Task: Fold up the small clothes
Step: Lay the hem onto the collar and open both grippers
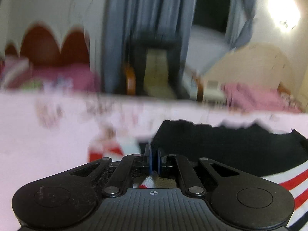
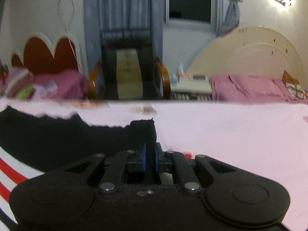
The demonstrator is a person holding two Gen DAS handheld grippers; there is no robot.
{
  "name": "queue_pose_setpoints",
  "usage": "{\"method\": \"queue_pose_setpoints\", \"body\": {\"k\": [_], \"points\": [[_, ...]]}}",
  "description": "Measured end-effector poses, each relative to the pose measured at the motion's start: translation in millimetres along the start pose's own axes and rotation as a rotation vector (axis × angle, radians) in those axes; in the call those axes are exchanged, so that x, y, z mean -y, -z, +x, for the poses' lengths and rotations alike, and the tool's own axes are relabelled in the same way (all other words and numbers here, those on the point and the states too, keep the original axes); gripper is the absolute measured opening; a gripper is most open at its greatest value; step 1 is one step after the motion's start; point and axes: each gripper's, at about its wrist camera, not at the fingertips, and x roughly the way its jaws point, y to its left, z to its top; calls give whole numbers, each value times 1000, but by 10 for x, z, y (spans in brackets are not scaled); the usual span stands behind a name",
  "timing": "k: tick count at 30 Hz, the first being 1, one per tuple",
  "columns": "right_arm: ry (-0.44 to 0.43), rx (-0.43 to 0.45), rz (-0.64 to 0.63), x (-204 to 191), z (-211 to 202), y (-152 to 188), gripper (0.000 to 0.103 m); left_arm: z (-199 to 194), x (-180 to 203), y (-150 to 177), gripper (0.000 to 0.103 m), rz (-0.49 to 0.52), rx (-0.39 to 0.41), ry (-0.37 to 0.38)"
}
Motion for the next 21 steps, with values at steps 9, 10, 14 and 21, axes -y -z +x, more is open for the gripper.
{"method": "queue_pose_setpoints", "body": {"k": [9, 10, 14, 21], "points": [[69, 46, -8, -104, -64, -54, 72, -127, 93, -88, 100, 37, 43, -61], [99, 117, -23, -140, -192, -37, 72, -210, 89, -105, 100, 20, 80, -33], [-104, 80, -33, -367, -262, -85, 38, -370, 506, -164, 99, 39, 130, 147], [-187, -65, -149, -1030, 81, -6, 44, 45, 1190, 29, 99, 136, -40, 213]]}}
